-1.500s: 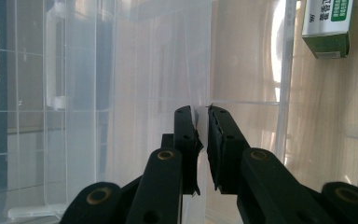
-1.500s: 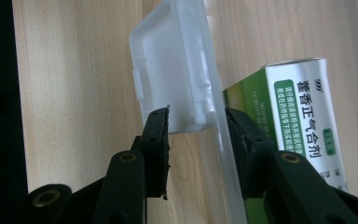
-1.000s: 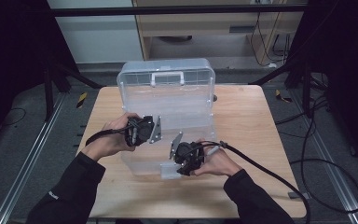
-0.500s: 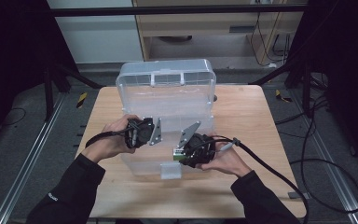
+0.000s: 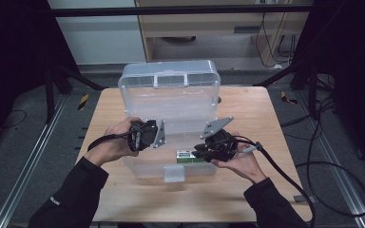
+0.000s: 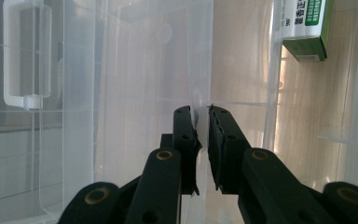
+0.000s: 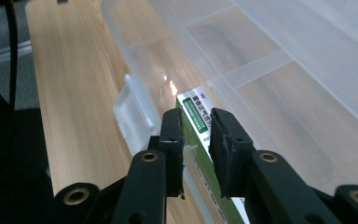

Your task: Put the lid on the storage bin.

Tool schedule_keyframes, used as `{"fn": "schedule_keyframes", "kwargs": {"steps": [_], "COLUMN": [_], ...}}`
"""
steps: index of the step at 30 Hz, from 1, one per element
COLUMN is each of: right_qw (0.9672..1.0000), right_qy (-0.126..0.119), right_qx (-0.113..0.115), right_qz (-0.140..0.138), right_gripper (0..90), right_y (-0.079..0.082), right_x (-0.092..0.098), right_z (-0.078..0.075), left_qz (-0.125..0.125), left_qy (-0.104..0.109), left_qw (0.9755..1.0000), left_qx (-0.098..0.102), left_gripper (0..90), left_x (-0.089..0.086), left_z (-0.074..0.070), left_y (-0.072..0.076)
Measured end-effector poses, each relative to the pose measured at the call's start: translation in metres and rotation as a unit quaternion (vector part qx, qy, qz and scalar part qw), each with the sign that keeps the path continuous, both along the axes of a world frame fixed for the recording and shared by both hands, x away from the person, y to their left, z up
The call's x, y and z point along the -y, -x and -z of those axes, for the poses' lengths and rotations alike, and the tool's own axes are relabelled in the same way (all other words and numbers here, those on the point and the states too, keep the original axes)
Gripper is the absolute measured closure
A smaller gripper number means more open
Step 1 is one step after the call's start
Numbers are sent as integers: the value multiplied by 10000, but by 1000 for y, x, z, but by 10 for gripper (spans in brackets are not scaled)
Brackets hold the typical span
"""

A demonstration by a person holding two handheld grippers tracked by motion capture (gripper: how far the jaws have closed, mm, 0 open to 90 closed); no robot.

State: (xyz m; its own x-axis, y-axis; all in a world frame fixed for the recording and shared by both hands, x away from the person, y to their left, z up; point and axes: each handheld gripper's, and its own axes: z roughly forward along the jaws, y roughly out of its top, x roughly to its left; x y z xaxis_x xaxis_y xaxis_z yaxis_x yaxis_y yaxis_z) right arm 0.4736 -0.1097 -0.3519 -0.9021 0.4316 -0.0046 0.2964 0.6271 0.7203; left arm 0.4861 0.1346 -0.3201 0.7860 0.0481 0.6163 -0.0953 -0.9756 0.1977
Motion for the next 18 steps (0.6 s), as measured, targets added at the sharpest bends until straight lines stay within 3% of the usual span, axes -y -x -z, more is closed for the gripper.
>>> {"fn": "schedule_keyframes", "kwargs": {"steps": [4, 9, 18], "right_qw": [9991, 9974, 9947], "right_qy": [-392, -610, -851], "right_qx": [57, 241, 284], "right_qz": [119, 303, 510], "right_gripper": [782, 796, 849], "right_y": [3, 5, 3], "right_x": [10, 16, 24], "right_z": [-3, -9, -15], "left_qz": [-24, -23, -25], "left_qy": [-6, -14, -31], "left_qw": [10000, 10000, 10000], "left_qx": [11, 20, 26], "left_gripper": [809, 809, 810], "left_x": [1, 1, 1], "left_z": [0, 0, 1], "left_y": [0, 1, 1]}}
